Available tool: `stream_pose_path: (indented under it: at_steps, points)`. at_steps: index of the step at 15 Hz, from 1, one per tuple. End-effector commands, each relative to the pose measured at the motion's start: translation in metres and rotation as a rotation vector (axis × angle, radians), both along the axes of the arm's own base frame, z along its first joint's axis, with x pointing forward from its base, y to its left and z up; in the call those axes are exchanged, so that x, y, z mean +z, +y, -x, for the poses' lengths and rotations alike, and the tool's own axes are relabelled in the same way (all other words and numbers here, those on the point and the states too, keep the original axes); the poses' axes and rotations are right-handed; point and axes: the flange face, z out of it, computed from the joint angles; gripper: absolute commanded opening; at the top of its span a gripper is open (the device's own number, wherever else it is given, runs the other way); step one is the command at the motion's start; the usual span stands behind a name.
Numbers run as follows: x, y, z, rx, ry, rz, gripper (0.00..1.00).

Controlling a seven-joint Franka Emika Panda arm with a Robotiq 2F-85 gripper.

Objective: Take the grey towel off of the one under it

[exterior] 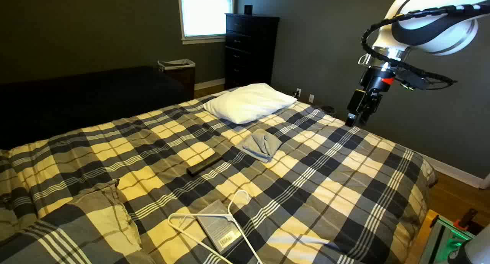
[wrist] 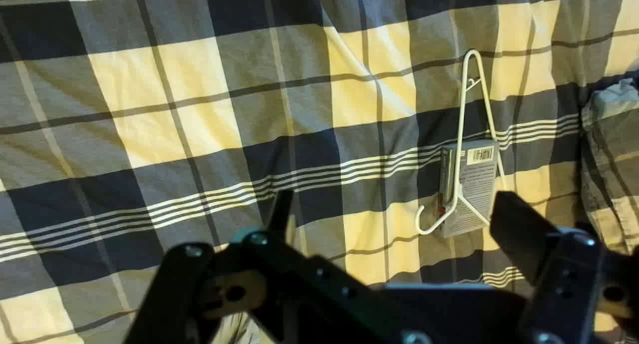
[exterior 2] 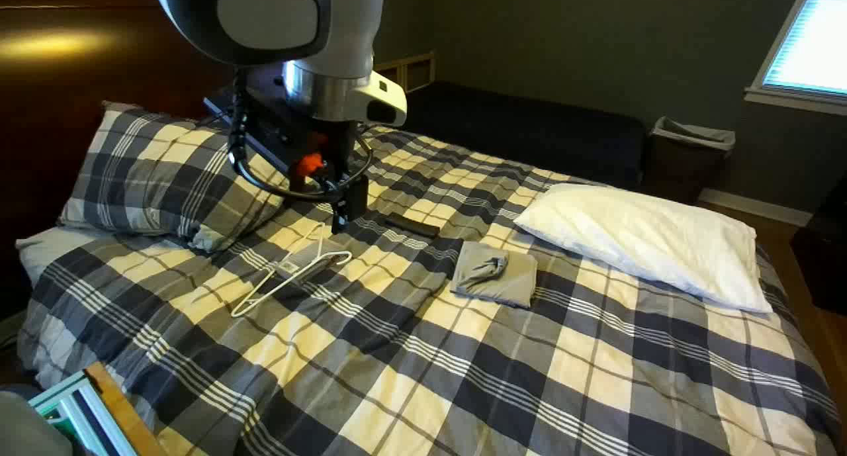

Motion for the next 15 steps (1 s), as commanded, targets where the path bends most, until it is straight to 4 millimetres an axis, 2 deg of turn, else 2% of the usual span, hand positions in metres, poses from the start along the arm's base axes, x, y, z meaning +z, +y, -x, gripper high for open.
stream_pose_path:
  at_steps: [1,11,15]
  points:
    - [0.000,0.000,0.000,0.000,0.001,0.000,1.00]
    - [0.000,0.000,0.000,0.000,0.001,0.000,1.00]
    - [0.015,-0.032,-0.032,-0.130,-0.053,-0.046,1.00]
